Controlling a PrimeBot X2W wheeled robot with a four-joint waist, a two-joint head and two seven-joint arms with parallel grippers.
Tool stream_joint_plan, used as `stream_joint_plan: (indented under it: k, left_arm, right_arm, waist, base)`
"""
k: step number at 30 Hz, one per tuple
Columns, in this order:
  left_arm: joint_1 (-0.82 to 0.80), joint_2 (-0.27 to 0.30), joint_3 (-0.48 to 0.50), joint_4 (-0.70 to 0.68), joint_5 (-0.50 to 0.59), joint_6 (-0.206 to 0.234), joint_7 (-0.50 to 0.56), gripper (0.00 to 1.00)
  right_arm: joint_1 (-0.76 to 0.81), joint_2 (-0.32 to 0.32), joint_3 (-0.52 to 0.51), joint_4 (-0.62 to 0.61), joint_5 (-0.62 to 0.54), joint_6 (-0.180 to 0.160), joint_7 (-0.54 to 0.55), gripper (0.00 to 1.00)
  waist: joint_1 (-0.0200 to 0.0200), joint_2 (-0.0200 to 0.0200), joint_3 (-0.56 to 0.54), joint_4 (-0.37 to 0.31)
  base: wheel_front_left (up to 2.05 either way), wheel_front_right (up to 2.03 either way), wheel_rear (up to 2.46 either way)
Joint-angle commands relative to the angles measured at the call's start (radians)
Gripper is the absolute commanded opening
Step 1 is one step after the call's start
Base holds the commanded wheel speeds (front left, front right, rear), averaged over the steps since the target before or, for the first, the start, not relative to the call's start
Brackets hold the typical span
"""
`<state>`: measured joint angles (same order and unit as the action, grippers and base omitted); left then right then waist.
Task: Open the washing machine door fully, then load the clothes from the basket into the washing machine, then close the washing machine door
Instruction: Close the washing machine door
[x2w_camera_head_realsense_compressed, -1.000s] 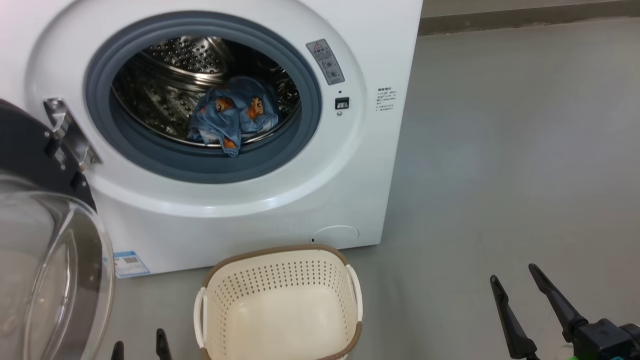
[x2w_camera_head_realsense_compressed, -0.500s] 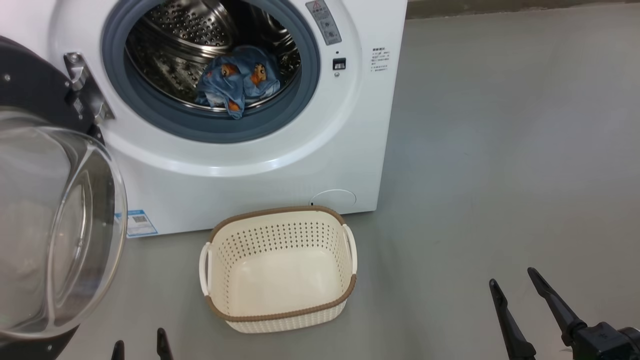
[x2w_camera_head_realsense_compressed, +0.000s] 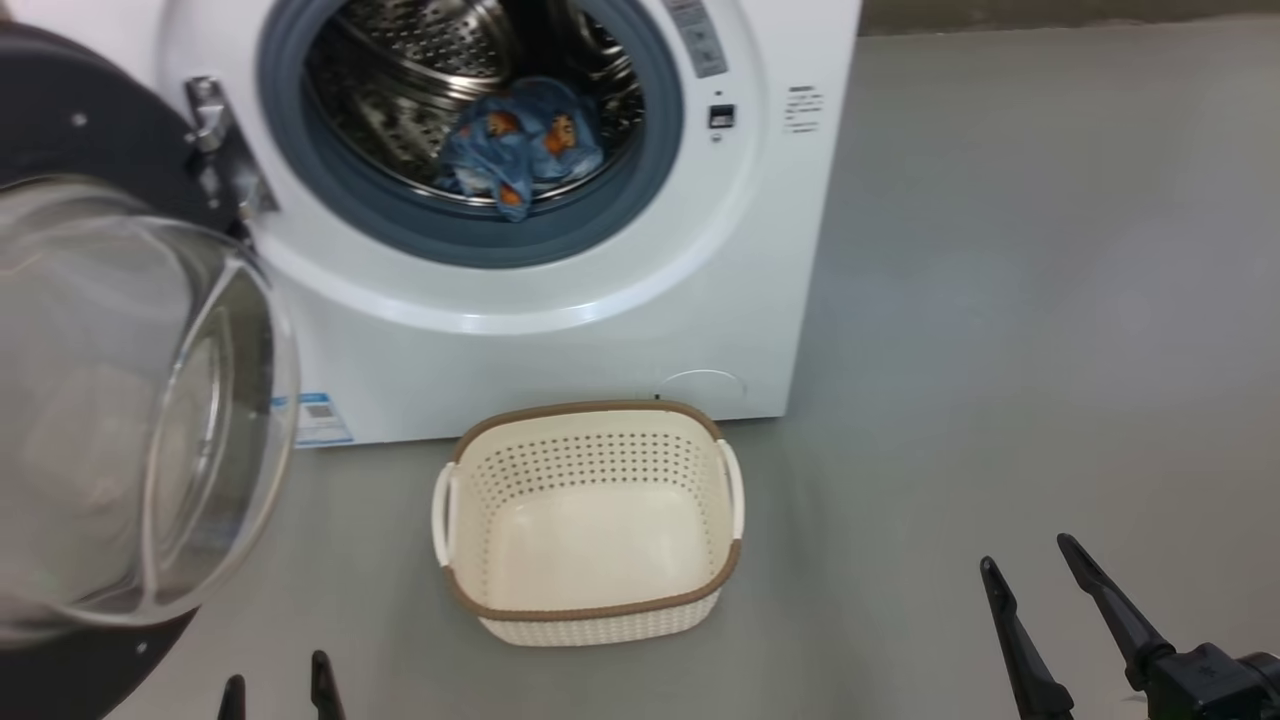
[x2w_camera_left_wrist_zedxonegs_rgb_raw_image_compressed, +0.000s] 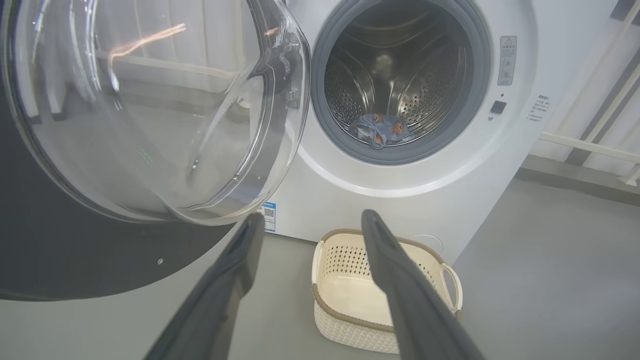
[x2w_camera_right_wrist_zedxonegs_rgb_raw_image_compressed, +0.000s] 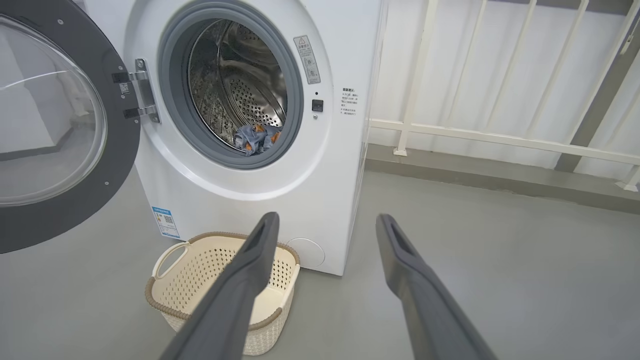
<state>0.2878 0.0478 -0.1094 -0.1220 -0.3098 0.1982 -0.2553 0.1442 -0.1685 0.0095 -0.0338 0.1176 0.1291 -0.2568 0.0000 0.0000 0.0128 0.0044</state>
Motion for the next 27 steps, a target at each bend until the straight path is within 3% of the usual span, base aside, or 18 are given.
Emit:
stream_joint_plan:
  k: [1, 4, 19, 27]
  left_arm:
    - [-0.015, 0.002, 0.039, -0.035, 0.015, 0.008, -0.006, 1.00]
    - [-0.010, 0.002, 0.043, -0.041, 0.016, 0.008, -0.006, 1.00]
    - [0.022, 0.002, 0.053, -0.056, -0.004, 0.005, -0.006, 1.00]
    - [0.035, 0.002, 0.069, -0.057, -0.008, -0.004, -0.006, 1.00]
  right_arm:
    - [-0.021, -0.023, 0.026, -0.031, -0.006, 0.002, -0.005, 1.00]
    - [-0.024, -0.028, 0.032, -0.033, -0.008, 0.002, -0.005, 1.00]
    - [-0.032, -0.049, 0.087, -0.037, -0.015, 0.002, -0.005, 1.00]
    - [-0.039, -0.039, 0.128, -0.033, -0.020, 0.002, -0.005, 1.00]
  waist:
    - [0.0000, 0.0000, -0.003, 0.052]
    - [0.0000, 0.0000, -0.004, 0.088]
    - [0.0000, 0.0000, -0.034, 0.399]
    - [0.0000, 0.0000, -0.048, 0.486]
  base:
    - [0.00, 0.00, 0.00]
    - [0.00, 0.00, 0.00]
    - [0.00, 0.00, 0.00]
    - [0.00, 0.00, 0.00]
